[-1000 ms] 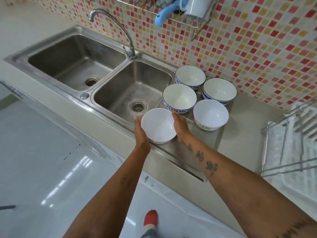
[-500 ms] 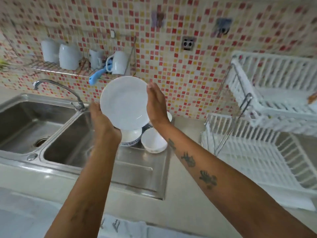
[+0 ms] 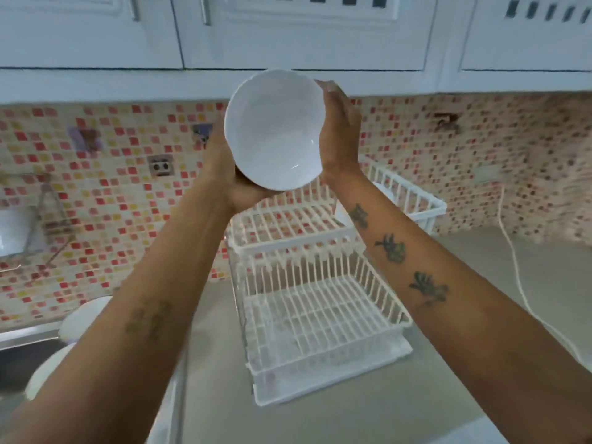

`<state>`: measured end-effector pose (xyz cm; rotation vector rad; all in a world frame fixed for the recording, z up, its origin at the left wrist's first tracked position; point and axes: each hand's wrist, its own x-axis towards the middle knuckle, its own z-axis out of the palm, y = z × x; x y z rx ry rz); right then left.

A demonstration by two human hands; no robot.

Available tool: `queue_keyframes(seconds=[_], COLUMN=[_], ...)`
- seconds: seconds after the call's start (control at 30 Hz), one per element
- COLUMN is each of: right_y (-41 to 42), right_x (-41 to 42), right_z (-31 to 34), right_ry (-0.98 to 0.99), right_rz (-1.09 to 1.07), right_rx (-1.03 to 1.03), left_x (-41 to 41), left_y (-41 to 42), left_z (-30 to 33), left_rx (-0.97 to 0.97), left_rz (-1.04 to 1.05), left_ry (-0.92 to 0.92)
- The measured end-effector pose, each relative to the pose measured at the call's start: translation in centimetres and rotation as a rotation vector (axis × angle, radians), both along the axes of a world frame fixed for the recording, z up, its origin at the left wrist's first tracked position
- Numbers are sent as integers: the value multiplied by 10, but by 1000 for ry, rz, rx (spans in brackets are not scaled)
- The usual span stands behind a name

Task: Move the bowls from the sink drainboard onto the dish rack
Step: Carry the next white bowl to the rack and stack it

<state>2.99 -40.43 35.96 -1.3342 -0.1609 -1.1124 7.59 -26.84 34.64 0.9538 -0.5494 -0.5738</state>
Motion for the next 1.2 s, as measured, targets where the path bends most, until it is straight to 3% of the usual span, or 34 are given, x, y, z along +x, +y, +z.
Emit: queue_keyframes(seconds=[0.07, 0.17, 0.3, 0.43, 0.6, 0.77, 1.03, 1.2], right_y=[-41, -88, -138, -170, -183, -189, -200, -201], right_x=[-11, -24, -30, -25, -9, 6, 21, 27], right_z=[1, -5, -8, -19, -45, -67, -79, -82], right_ry=[-1, 66, 287, 557, 737, 926, 1030, 1042], right_rz=[-61, -116, -193, -226, -298, -288, -267, -317], right_rx=[12, -3, -20, -82, -141, -112, -151, -168], left_x=[1, 1, -1, 4, 13, 25, 27, 29], left_y=[-36, -81, -129, -163, -198, -211, -216, -217], left_z=[4, 4, -1, -21, -44, -64, -77, -80], left_rx=[134, 182, 289, 509, 719, 888, 1058, 1050], left_rz=[-83, -176, 78, 493, 570, 533, 412, 389], left_ry=[23, -1, -179, -639, -1028, -1073, -1109, -1104])
